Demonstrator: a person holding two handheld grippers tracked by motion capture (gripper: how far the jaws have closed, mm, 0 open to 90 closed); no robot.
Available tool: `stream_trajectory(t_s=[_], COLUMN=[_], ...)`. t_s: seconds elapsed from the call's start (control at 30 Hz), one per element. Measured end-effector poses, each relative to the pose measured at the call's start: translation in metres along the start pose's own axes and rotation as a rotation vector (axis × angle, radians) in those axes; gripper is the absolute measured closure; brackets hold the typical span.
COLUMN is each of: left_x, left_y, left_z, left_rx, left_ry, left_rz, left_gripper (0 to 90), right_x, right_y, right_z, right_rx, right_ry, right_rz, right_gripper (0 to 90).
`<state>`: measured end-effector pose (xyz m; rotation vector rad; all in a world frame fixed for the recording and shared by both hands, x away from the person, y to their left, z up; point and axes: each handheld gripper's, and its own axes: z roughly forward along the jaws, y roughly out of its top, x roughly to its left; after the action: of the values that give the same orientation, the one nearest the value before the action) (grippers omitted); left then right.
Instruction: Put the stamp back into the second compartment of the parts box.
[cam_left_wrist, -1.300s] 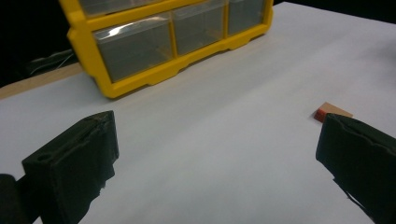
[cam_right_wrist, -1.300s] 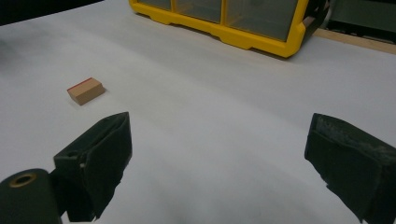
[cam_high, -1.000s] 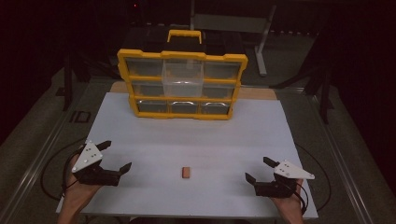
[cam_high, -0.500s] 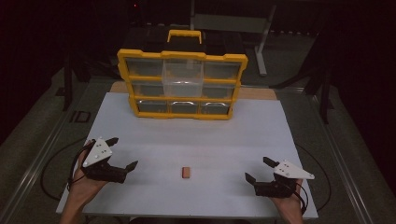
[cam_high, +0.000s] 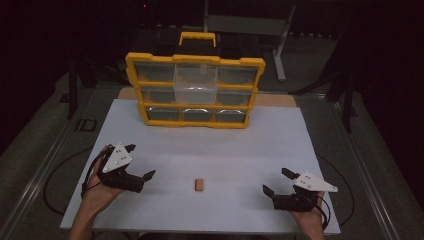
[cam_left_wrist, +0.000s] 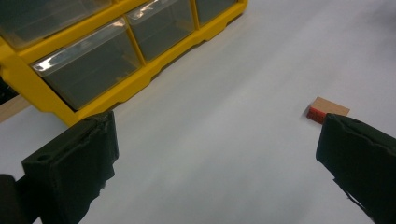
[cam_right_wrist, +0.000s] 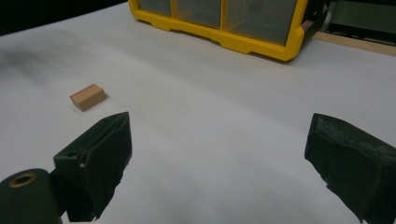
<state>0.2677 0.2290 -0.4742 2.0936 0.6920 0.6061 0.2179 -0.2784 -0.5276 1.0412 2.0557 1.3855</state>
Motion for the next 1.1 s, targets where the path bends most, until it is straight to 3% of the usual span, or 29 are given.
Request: stream_trajectory(t_s=[1.1], left_x=[-0.002], left_y=[0.017], left_z=[0.036], left_rx=[0.061], left_ry=[-0.077], left_rz=[0.067], left_gripper=[0.1], right_x=[-0.001], right_y=[0.0], right_z=[0.0], right_rx=[0.0], right_ry=[0.002], right_rz=[0.004], right_gripper=[7.2])
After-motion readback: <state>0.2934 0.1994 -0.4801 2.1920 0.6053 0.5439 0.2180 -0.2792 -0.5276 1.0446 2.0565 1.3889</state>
